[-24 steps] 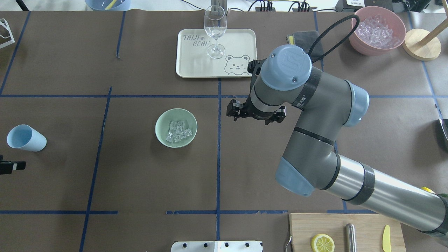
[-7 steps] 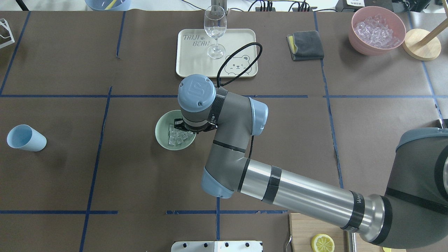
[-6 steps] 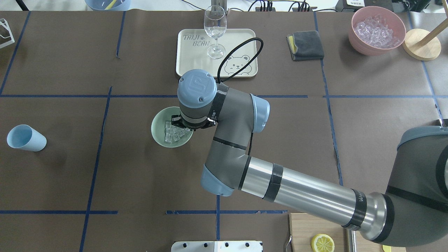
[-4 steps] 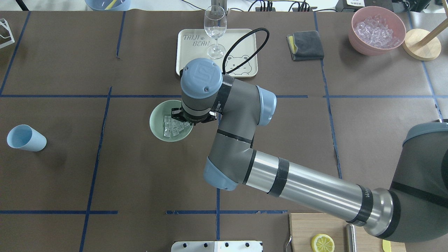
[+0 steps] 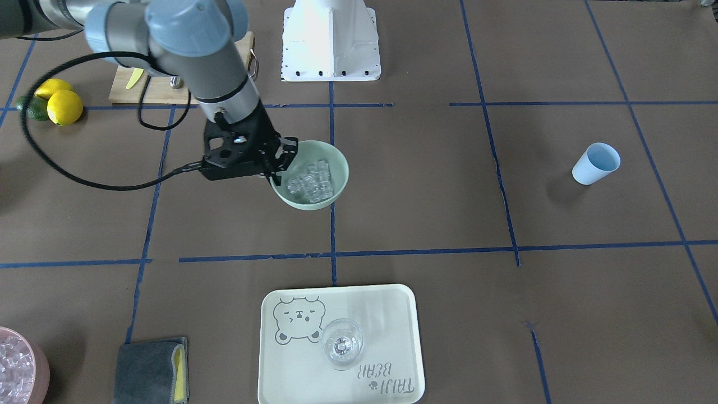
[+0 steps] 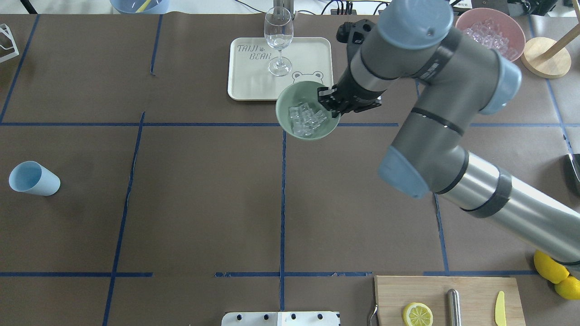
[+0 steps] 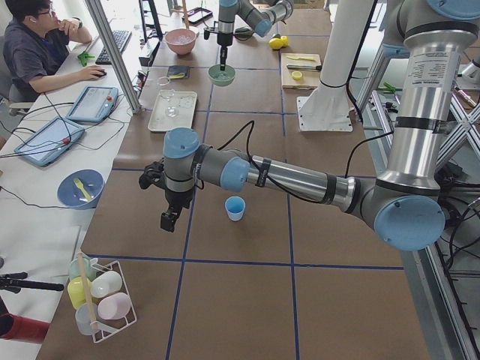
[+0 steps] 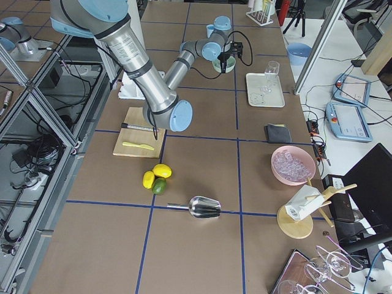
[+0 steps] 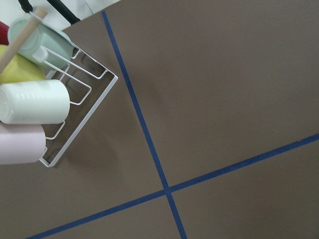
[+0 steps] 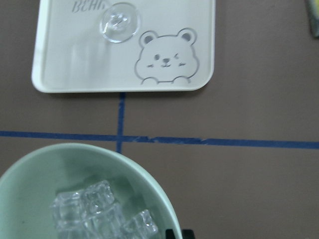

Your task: Pour ice into bowl

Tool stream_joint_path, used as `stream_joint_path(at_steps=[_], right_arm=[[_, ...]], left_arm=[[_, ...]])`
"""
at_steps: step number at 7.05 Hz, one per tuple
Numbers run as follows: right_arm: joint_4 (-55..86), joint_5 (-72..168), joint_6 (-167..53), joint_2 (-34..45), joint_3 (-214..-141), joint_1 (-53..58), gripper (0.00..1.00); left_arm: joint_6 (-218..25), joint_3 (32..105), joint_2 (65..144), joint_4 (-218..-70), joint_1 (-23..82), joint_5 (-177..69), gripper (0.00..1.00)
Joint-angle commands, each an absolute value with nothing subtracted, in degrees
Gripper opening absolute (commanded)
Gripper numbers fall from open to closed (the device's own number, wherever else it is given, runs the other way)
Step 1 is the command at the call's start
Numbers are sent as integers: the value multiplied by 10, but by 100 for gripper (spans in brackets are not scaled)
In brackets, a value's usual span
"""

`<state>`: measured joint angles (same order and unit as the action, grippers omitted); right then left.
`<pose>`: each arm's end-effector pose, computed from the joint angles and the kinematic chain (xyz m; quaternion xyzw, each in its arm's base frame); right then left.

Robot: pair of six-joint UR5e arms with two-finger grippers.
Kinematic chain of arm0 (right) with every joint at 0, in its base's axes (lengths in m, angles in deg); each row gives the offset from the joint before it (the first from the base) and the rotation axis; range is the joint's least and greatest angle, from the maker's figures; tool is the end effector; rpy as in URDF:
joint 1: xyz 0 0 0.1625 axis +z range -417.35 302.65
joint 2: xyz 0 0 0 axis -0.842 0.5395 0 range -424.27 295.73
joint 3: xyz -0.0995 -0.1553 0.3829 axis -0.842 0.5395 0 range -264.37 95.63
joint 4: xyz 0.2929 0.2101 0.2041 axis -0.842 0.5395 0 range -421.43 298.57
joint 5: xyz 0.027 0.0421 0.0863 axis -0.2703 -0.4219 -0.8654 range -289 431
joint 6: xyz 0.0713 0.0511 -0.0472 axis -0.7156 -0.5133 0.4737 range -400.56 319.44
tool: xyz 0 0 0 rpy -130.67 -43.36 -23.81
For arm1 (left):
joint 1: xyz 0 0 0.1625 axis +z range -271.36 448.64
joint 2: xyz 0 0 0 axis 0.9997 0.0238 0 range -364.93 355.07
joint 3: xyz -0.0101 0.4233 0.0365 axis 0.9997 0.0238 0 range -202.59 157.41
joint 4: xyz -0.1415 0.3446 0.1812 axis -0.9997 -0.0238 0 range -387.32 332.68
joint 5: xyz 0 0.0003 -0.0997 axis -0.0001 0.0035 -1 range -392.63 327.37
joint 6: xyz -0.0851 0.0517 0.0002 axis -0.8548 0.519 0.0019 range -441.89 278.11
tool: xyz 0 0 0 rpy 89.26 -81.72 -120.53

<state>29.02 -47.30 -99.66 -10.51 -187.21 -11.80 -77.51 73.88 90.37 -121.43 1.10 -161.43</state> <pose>-0.3866 -0.5171 0.1921 0.0720 -0.4515 0.0129 0.8892 -0.0476 -0.5429 0.5531 0.1358 0.3268 0.1015 0.9298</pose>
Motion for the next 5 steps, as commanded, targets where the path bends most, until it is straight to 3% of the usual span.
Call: stream_joint_path(at_steps=[1, 3, 5], right_arm=[[302, -534, -853, 2, -1907, -17, 0], [294, -534, -774, 126, -1933, 26, 0], [240, -532, -776, 207, -1908, 35, 0]], left_arm=[[-775, 737, 898, -1181, -12, -1659, 100], [-776, 740, 898, -1182, -12, -1662, 100], [-777, 741, 898, -1183, -12, -1662, 100]])
